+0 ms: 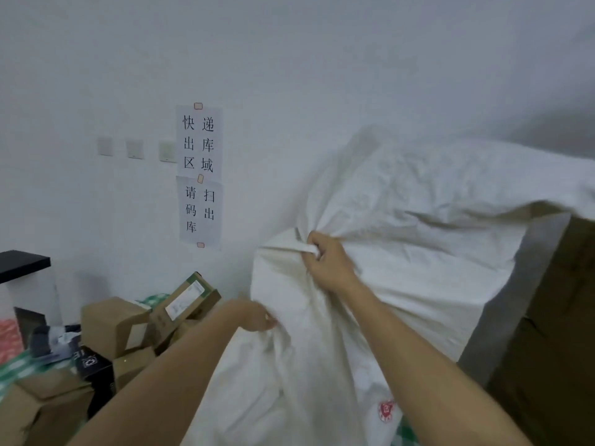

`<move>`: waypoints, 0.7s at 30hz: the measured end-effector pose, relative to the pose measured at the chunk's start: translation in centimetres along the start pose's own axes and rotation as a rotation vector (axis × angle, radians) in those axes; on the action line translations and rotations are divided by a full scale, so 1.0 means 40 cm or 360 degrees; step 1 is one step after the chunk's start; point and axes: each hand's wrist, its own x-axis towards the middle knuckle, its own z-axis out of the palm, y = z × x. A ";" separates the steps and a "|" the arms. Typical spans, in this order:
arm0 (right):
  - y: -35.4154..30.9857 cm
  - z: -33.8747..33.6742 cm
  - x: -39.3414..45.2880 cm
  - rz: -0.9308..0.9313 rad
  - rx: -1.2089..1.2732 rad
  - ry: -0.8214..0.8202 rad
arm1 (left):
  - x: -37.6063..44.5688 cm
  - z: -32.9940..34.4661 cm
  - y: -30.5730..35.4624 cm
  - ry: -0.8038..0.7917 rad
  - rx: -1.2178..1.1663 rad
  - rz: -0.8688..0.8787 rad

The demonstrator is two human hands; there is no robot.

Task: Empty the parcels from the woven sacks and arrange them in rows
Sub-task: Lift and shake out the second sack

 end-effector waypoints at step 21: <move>0.135 0.097 -0.196 0.0152 -0.0542 -0.0233 | 0.205 0.136 -0.035 0.1436 -0.0169 0.0639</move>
